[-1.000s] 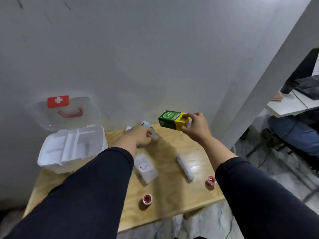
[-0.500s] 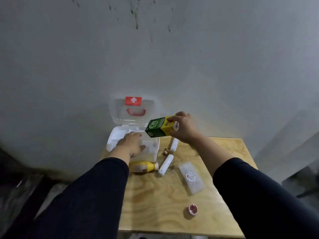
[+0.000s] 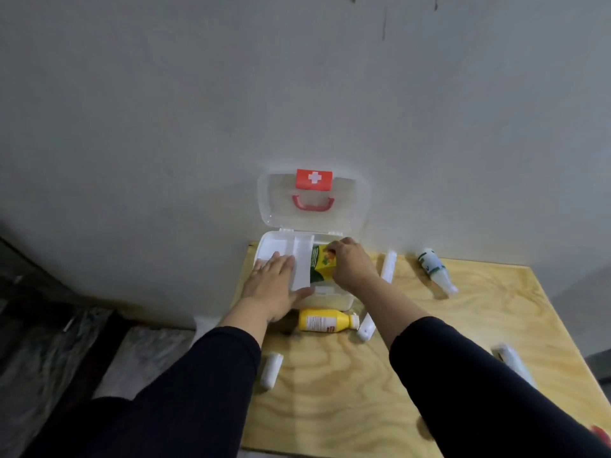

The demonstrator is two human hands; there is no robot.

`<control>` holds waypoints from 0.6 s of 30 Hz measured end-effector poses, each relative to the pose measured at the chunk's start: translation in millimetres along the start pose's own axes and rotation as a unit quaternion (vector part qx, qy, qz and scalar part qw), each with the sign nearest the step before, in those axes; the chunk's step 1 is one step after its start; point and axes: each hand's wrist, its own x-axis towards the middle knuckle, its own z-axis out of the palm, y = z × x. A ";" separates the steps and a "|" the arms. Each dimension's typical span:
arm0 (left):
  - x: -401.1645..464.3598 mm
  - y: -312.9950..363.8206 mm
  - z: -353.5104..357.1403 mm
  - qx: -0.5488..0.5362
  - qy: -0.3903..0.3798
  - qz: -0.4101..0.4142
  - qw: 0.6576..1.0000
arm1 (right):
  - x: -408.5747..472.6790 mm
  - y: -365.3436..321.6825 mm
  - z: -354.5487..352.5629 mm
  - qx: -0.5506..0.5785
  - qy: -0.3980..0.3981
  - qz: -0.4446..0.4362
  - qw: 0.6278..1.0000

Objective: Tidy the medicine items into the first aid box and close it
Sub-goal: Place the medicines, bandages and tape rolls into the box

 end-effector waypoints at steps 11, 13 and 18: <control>0.4 -3.4 9.9 0.009 0.037 0.001 0.999 | 18.5 -7.0 26.9 0.046 0.023 0.050 0.997; 1.2 -4.2 12.0 0.012 0.045 0.000 0.999 | 7.8 -2.3 16.5 0.077 0.040 0.035 0.996; 1.6 -3.7 11.8 0.018 0.038 -0.002 0.999 | -36.5 29.0 -9.8 0.126 0.149 0.002 0.981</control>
